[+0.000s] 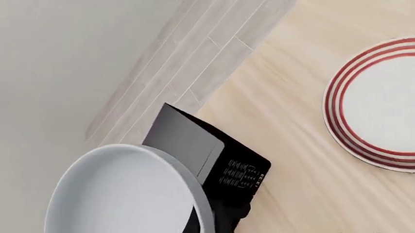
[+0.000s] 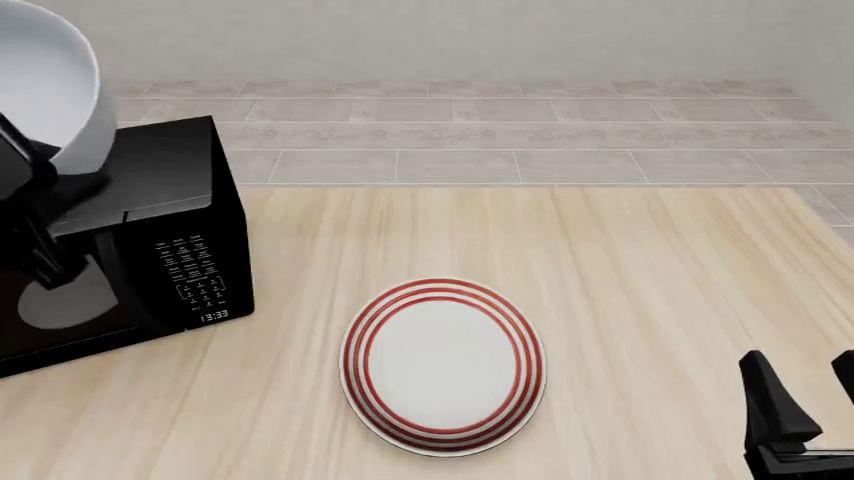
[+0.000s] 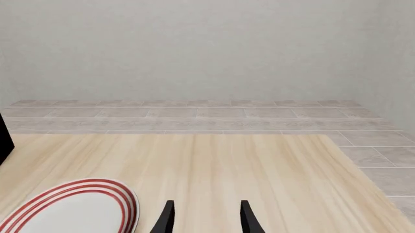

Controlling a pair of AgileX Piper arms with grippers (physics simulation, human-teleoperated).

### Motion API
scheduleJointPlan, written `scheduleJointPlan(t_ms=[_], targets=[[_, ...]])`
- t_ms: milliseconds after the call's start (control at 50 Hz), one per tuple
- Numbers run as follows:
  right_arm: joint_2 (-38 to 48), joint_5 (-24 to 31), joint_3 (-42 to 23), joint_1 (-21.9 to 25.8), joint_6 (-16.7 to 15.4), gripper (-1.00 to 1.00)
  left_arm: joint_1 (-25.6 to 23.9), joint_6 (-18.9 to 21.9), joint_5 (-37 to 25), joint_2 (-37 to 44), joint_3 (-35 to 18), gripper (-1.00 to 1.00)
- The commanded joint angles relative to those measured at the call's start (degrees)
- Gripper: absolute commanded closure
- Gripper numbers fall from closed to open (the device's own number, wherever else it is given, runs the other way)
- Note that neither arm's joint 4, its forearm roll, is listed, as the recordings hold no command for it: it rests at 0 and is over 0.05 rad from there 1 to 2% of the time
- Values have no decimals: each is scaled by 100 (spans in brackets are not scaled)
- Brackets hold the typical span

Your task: Pick up the white bowl and put it on the plate.

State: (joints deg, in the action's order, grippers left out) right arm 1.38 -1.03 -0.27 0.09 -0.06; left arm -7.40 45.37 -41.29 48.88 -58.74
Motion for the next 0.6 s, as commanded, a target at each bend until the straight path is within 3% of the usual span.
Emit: scheduleJointPlan(t_ms=[20, 280, 600], targets=[[-25, 28, -4, 5, 2, -100, -676, -158, -327, -187, -198, 100], [-23, 27, -4, 6, 3, -100, -1072, -102, -376, -194, -193, 100], [-25, 28, -4, 5, 3, -100, -1860, -407, -546, 200, -777, 100]])
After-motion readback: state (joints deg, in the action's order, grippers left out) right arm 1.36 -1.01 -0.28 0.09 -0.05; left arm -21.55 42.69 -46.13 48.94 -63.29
